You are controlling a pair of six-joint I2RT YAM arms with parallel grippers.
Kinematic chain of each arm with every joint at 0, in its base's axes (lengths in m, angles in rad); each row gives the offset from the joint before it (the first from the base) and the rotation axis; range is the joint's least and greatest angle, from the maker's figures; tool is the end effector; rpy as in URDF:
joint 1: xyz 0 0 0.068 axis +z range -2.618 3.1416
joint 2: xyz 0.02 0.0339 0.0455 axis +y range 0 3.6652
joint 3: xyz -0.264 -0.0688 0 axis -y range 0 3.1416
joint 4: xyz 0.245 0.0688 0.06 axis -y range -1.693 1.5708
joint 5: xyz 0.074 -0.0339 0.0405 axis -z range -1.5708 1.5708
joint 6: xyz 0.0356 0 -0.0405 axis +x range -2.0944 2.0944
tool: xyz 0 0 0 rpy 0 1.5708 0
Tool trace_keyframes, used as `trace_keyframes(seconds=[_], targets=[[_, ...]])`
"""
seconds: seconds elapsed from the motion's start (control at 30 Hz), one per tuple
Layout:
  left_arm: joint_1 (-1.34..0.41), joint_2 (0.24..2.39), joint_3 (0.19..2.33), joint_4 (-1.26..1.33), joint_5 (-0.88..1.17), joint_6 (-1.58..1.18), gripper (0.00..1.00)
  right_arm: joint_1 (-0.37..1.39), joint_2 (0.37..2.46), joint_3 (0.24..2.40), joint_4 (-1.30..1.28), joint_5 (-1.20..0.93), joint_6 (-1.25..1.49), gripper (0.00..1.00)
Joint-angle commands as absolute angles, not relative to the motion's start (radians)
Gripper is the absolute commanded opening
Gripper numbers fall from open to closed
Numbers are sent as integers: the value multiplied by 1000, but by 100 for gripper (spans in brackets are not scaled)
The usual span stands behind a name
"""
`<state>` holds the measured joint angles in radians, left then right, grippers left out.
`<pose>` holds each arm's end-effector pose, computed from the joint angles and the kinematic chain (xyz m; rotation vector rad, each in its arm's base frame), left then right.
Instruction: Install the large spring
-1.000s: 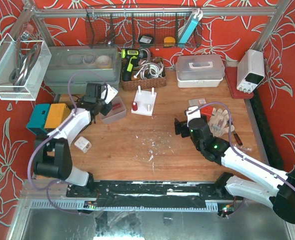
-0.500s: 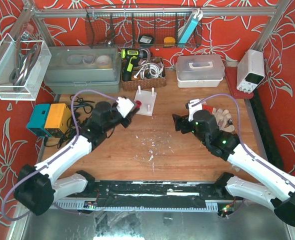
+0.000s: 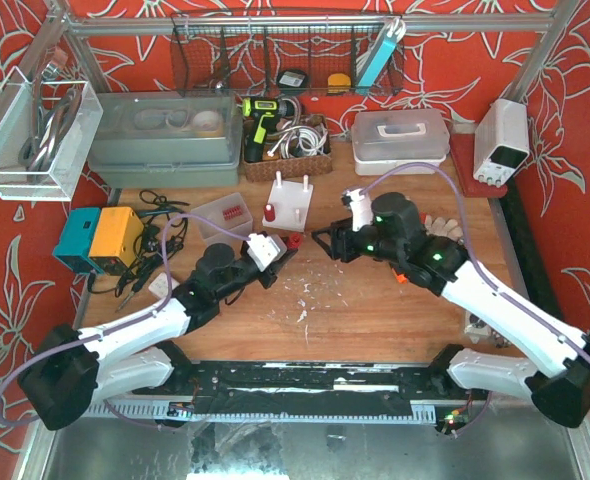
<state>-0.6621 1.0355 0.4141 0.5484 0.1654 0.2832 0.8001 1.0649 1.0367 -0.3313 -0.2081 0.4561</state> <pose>0.1764 -0.1450 0.2388 0.8670 1.4155 -0.4244 0.1623 0.1777 0.3592 -0.4996 2.0050 1.0127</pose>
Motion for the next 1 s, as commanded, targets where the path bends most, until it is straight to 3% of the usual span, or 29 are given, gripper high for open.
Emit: trace_keyframes(seconds=[0.0,0.2,0.5,0.97], targets=[[-683,1026,423,682,127,277,2,820,1143,1070,-299,-362,517,63],[-695,1042,425,691,145,266,2,861,1214,1110,-297,-313,504,69],[-707,1037,427,690,143,253,1,901,1315,1161,-317,-279,496,61],[-711,1040,437,682,127,258,0,907,1347,1172,-358,-178,483,65]])
